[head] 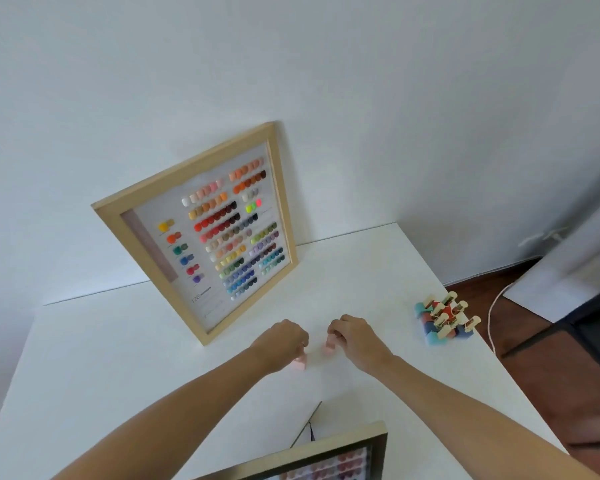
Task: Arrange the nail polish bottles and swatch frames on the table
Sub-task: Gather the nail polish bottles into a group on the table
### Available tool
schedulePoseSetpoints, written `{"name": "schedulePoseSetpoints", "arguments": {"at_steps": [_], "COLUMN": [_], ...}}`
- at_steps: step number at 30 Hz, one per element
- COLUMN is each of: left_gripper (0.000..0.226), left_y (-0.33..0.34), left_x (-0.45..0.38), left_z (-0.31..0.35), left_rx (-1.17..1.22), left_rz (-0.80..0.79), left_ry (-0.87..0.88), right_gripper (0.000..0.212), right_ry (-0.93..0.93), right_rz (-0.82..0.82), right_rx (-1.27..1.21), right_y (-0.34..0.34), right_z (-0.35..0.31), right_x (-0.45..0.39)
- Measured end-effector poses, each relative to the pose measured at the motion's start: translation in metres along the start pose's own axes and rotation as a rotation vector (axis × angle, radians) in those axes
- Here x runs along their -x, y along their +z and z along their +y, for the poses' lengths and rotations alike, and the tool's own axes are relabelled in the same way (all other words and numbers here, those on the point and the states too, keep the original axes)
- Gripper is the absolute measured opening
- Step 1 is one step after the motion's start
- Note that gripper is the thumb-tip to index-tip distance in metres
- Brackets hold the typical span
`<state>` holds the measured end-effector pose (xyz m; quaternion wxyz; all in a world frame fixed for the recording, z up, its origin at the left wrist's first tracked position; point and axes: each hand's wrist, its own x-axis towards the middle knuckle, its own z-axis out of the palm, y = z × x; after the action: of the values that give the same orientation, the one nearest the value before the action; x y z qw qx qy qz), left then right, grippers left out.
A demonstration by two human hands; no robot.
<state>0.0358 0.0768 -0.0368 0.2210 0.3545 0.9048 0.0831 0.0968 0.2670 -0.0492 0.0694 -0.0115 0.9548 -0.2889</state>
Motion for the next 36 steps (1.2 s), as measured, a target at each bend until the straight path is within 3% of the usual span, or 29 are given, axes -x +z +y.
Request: {"name": "schedulePoseSetpoints", "arguments": {"at_steps": [7, 20, 22, 26, 36], "left_gripper": [0.026, 0.021, 0.012, 0.023, 0.024], "left_y": [-0.024, -0.032, -0.029, -0.019, 0.008], "left_x": [-0.014, -0.082, -0.091, -0.107, -0.133], "left_z": [0.046, 0.210, 0.229, 0.258, 0.285], "left_rx": [0.039, -0.012, -0.026, -0.001, 0.142], "left_rz": [0.032, -0.077, -0.089, -0.091, -0.003], "left_ry": [0.075, 0.171, 0.160, 0.105, -0.116], "right_gripper": [0.018, 0.012, 0.013, 0.015, 0.012], "right_ry": [0.121, 0.315, 0.340, 0.361, 0.366], "right_rz": [0.062, 0.177, 0.204, 0.241, 0.312], "right_rx": [-0.005, -0.109, -0.097, -0.108, -0.148], "right_y": [-0.032, -0.111, -0.117, -0.122, -0.119], "right_z": [0.037, 0.151, 0.163, 0.183, 0.205], "right_x": [0.045, 0.145, 0.151, 0.154, 0.126]}}
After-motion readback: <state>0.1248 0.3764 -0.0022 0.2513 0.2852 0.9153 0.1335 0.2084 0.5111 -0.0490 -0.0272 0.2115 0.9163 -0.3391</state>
